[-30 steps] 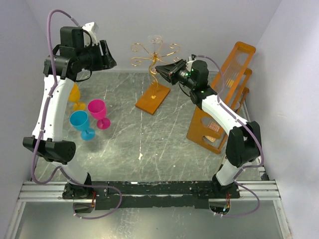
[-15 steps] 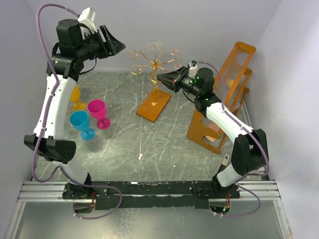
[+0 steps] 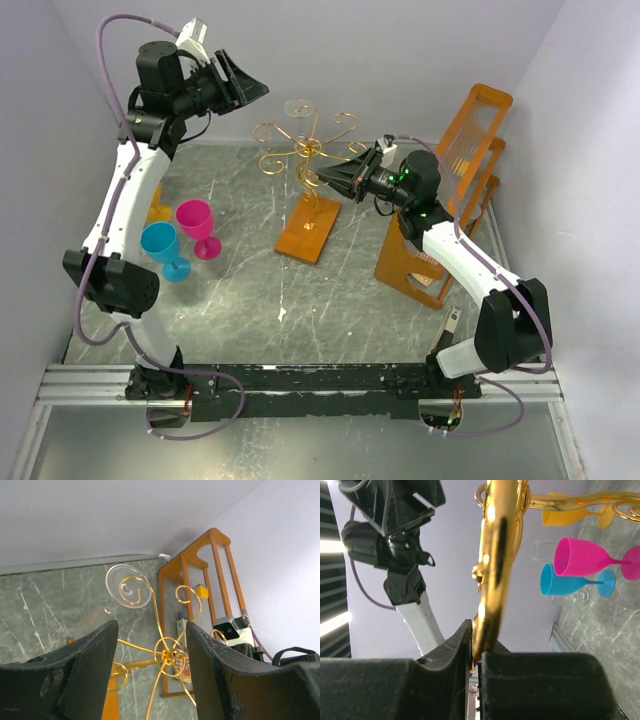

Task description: Take the wine glass off the wine glass rack

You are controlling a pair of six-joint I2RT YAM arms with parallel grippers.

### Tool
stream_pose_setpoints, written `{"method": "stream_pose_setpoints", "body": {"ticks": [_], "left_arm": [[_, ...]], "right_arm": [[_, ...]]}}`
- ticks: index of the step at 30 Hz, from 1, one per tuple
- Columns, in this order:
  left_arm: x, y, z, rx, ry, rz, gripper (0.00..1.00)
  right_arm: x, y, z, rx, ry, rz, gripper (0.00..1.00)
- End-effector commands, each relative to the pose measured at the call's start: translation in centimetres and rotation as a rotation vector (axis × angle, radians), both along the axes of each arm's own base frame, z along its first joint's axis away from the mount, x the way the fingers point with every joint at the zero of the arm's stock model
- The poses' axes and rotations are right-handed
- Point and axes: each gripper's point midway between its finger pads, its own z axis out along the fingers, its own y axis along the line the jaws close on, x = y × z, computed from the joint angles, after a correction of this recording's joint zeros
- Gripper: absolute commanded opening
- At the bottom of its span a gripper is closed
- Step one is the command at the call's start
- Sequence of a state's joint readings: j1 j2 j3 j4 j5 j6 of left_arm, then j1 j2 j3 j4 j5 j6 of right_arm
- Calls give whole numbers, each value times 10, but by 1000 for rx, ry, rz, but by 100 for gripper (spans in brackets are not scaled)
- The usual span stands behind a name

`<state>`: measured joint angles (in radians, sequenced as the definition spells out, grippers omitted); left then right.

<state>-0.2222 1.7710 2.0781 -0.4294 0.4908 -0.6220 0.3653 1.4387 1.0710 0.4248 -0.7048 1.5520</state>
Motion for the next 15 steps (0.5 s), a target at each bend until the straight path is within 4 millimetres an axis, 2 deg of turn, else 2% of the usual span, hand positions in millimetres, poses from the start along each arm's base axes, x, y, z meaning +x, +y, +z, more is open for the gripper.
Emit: {"method": "stream_pose_setpoints", "body": {"ticks": [1, 9, 15], "left_arm": [[10, -22, -9, -24, 4, -64, 67], [35, -41, -38, -55, 51, -104, 67], [43, -66, -56, -123, 92, -225, 67]], "right_arm": [[-31, -6, 44, 60, -184, 60, 0], [-28, -19, 28, 34, -180, 56, 0], [-24, -24, 27, -23, -213, 28, 16]]}}
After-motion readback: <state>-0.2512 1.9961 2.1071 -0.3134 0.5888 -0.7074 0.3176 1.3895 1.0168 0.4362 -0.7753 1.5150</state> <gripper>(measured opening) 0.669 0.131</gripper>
